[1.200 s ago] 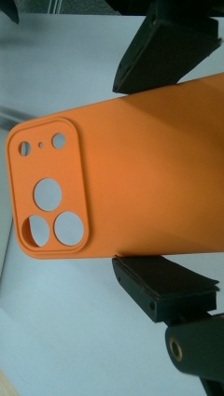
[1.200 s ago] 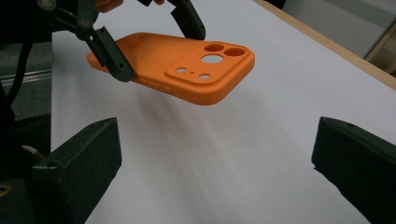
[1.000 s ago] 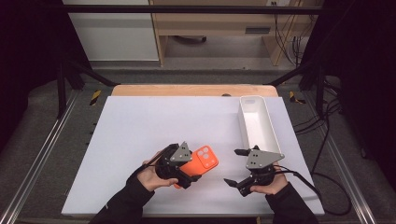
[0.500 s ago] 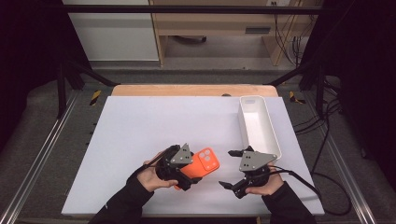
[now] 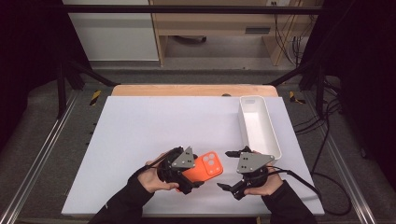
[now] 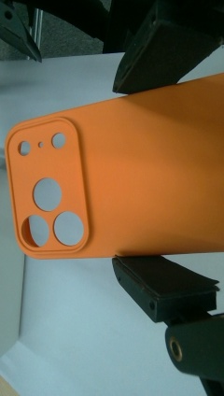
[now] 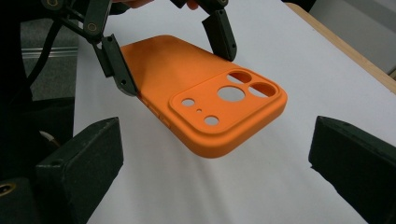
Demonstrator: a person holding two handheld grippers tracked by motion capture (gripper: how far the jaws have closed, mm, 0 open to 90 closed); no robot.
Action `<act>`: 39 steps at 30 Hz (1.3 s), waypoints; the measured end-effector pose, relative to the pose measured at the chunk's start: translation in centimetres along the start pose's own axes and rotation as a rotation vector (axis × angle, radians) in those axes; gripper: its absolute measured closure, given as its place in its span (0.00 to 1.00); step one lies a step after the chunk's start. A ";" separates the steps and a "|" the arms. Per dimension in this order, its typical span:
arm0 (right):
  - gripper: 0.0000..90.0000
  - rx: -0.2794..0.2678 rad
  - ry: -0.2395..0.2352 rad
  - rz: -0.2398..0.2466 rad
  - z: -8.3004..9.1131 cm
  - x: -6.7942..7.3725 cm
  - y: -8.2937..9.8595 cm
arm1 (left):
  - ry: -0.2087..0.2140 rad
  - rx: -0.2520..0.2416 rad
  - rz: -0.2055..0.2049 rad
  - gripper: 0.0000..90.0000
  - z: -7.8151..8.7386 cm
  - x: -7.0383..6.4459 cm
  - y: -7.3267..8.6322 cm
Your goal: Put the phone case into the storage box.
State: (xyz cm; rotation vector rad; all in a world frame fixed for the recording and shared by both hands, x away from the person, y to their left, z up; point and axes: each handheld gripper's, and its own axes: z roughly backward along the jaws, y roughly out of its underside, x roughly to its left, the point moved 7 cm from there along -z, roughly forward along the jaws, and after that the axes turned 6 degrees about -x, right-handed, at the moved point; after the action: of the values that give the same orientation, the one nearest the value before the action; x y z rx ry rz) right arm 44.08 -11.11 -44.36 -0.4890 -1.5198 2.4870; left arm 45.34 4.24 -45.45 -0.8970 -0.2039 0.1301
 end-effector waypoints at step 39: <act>0.05 0.020 -0.118 0.056 -1.1 0.4 0.6 | 0.104 -0.013 -0.098 0.15 -0.4 -1.7 -1.7</act>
State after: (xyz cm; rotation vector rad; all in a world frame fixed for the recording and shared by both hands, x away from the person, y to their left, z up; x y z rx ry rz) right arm 44.10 -10.34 -45.48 -0.3928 -1.5413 2.6146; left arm 43.83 2.49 -44.56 -0.9030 -0.1513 -0.0091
